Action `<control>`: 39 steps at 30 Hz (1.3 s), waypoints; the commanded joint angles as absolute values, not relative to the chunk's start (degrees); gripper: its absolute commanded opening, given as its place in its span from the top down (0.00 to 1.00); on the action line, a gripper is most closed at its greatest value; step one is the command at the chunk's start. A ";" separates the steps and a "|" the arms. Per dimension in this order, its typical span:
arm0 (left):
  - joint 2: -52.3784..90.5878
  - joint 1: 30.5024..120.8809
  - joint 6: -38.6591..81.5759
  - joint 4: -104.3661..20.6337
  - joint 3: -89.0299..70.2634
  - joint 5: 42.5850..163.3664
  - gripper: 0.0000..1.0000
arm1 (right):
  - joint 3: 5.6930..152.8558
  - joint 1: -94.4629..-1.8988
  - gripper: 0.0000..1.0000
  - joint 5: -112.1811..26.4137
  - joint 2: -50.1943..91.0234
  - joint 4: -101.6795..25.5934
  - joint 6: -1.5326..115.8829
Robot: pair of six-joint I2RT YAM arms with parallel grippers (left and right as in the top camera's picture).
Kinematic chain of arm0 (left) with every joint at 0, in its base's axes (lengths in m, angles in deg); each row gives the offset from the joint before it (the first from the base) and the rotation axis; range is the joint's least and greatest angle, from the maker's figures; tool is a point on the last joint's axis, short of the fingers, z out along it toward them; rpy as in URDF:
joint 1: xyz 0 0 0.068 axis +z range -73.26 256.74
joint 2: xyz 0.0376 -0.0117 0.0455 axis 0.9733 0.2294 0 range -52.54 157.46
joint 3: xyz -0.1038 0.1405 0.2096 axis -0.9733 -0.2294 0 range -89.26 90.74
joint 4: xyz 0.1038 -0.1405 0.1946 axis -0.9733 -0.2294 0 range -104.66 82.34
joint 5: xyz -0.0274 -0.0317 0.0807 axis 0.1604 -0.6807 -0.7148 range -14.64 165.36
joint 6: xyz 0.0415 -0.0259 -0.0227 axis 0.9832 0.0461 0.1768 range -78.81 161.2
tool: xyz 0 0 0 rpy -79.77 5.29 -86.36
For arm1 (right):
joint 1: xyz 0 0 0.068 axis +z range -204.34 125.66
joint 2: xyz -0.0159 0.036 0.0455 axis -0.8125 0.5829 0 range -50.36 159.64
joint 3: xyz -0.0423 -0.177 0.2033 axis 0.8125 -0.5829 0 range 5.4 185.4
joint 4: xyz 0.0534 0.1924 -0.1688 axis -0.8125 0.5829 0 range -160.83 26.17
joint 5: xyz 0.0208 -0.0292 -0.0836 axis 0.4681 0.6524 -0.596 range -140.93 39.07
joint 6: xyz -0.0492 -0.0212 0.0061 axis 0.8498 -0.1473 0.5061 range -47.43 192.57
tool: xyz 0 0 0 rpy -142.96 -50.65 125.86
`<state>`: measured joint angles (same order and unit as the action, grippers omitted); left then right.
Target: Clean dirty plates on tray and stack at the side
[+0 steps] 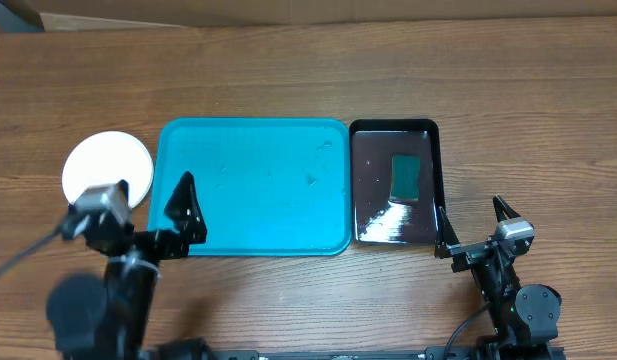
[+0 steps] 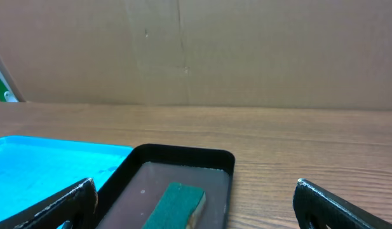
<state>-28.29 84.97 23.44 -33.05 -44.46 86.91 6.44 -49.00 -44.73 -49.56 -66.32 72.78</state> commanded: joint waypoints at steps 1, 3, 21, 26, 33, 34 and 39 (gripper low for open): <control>-37.87 84.66 24.51 -21.09 -51.20 85.47 0.00 | 5.87 -49.18 0.00 -44.40 -49.98 -66.62 72.61; -43.02 84.40 24.51 -11.54 -55.15 85.47 0.00 | 5.87 -49.18 0.00 -44.40 -49.98 -66.60 72.61; -52.31 81.84 24.49 13.20 -79.13 85.21 0.00 | 5.87 -49.18 0.00 -44.40 -49.98 -66.60 72.61; -52.31 81.80 24.44 13.18 -84.64 85.25 0.00 | 5.87 -49.18 0.00 -44.40 -49.98 -66.60 72.61; -52.33 79.81 24.73 5.57 -87.37 82.43 0.00 | 5.87 -49.18 0.00 -44.40 -49.98 -66.62 72.61; -52.33 79.59 25.01 3.37 -87.41 82.28 0.00 | 5.87 -49.18 0.00 -44.42 -49.98 -66.62 72.61; -52.33 79.31 31.22 -6.45 -88.40 82.23 0.00 | 5.87 -49.18 0.00 -44.40 -49.98 -66.62 72.61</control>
